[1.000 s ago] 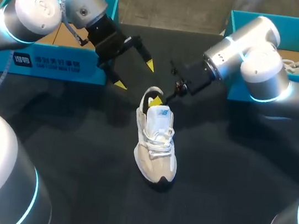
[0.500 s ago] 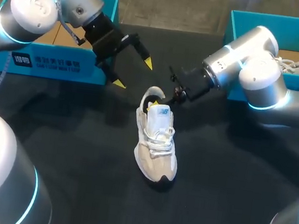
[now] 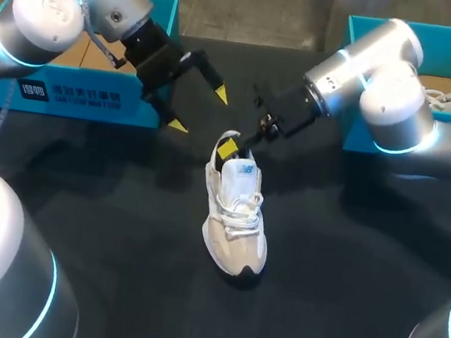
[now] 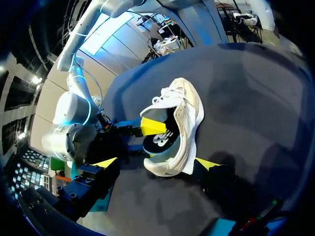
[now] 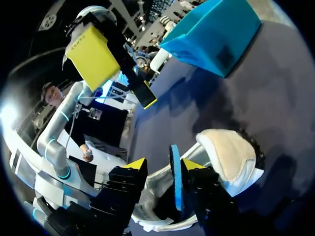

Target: Take the shoe out of the shoebox, open the shoe tongue, remove and reinsert the insole, then place the shoe into the shoebox

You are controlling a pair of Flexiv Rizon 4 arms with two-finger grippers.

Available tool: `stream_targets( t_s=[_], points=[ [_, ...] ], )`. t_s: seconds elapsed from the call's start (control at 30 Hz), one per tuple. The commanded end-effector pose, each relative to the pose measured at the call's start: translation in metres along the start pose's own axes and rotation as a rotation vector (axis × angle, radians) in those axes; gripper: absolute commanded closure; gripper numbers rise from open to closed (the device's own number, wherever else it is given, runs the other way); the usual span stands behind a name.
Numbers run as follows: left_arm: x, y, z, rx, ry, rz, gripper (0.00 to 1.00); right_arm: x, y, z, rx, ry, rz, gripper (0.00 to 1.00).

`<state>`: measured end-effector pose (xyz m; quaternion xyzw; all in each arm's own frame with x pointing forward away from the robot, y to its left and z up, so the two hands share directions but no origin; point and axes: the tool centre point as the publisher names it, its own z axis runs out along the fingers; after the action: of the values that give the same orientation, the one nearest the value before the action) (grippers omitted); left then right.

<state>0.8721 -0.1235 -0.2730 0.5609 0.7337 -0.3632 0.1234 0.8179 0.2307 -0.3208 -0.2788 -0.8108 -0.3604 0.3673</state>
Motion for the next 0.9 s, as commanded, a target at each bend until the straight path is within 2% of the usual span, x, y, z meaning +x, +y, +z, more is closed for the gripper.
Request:
stream_targets(
  t_s=[0.03,0.4,0.5,0.63,0.8,0.9],
  points=[
    [0.001,-0.003,-0.008,-0.005,0.003,0.003,0.0,0.004,0.005,-0.008,-0.003,-0.021,-0.01,0.55],
    [-0.001,-0.003,-0.03,-0.008,-0.004,0.022,0.0,0.006,0.025,-0.02,-0.083,-0.058,-0.065,0.52],
    [-0.001,-0.004,-0.034,-0.013,-0.01,0.027,0.0,0.009,0.026,-0.02,-0.105,-0.073,-0.058,0.52],
    [0.0,-0.006,-0.038,-0.017,-0.015,0.031,0.0,0.018,0.025,-0.024,-0.174,-0.102,-0.051,0.53],
    [0.001,-0.008,-0.043,-0.021,-0.014,0.03,0.0,0.025,0.021,-0.028,-0.255,-0.126,-0.038,0.58],
    [0.003,-0.01,-0.047,0.005,0.008,0.042,0.0,0.03,0.02,-0.03,-0.303,-0.147,-0.032,0.69]
  ],
)
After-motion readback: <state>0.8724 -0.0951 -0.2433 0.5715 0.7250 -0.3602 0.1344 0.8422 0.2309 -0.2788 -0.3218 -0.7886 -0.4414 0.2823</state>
